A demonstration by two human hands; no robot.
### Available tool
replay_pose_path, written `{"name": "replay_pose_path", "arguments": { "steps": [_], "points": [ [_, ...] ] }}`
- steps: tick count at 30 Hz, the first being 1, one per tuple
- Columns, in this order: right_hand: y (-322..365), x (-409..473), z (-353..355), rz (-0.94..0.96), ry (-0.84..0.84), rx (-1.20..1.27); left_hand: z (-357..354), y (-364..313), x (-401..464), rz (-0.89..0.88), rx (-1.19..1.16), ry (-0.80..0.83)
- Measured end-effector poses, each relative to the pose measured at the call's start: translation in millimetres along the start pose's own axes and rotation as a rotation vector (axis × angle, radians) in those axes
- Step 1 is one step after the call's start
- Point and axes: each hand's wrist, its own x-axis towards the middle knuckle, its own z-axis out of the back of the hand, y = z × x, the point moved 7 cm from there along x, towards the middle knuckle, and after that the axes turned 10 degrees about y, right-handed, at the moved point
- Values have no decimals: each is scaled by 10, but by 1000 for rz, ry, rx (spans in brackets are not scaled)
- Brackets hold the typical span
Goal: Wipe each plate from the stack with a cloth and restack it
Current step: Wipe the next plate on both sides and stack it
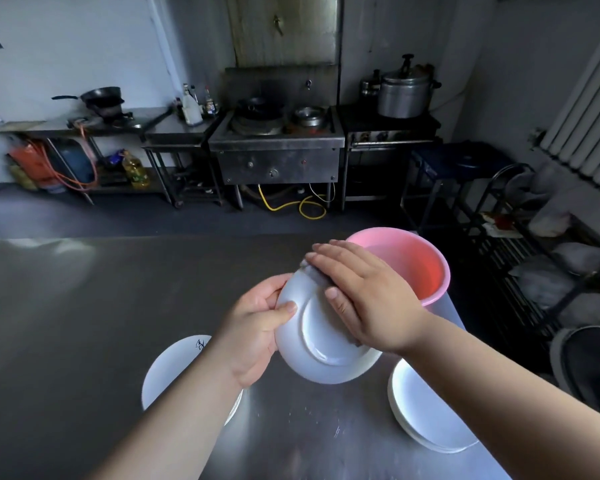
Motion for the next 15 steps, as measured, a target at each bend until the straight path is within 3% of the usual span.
{"name": "replay_pose_path", "arguments": {
  "steps": [4, 8, 10, 15],
  "points": [
    [-153, -245, -41, -240, -87, 130, 104, -7, -20, -2, -15, -27],
    [56, -22, -35, -21, 79, -22, 44, 60, 3, 30, 9, 15],
    [44, 88, 40, 3, 106, -23, 30, 38, 15, 9, -11, 24],
    [-202, -320, -23, -345, -111, 248, 116, -99, 17, -77, -79, -1]
  ]
}}
